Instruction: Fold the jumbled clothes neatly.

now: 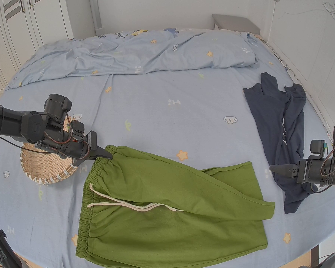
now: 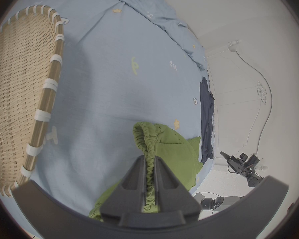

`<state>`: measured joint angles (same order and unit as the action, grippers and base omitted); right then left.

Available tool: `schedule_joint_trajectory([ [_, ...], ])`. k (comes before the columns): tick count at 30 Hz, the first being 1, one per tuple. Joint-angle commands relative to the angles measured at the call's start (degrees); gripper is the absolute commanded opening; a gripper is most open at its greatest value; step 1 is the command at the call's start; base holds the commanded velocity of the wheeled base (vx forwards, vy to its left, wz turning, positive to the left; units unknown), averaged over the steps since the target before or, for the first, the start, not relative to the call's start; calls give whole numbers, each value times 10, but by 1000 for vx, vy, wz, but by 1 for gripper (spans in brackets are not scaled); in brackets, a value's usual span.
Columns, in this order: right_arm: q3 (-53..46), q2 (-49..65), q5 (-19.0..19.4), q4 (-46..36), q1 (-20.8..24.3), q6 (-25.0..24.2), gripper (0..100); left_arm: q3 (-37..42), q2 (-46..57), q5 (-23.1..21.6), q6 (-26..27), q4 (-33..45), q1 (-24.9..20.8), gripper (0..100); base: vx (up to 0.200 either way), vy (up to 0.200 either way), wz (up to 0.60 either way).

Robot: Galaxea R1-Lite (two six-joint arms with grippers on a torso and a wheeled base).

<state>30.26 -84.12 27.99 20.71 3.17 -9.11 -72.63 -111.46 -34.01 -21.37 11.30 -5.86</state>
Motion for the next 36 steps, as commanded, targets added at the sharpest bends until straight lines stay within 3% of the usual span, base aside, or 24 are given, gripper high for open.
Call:
schedule_joint_trajectory([
  [1,-3,-18,0,0,-4,-1,100,4,13,0,0,-1,0,0,0,0,0],
  [10,-95,-40,5,5,-57,6,100,15,11,0,1,-3,-14,0,0,0,0],
  [18,-150,-110,6,47,-54,31,100,14,10,0,1,-5,-13,0,0,0,0],
  [21,-180,-163,5,138,-52,52,100,14,9,0,1,-5,-13,0,0,0,0],
  [30,-273,-275,23,406,-51,54,100,4,3,0,1,-8,-6,0,0,0,0],
  [33,-299,-297,29,472,-41,52,100,4,3,0,1,-8,-6,0,0,0,0],
  [36,-303,-304,29,485,-37,48,100,3,3,0,1,-8,-6,0,0,0,0],
])
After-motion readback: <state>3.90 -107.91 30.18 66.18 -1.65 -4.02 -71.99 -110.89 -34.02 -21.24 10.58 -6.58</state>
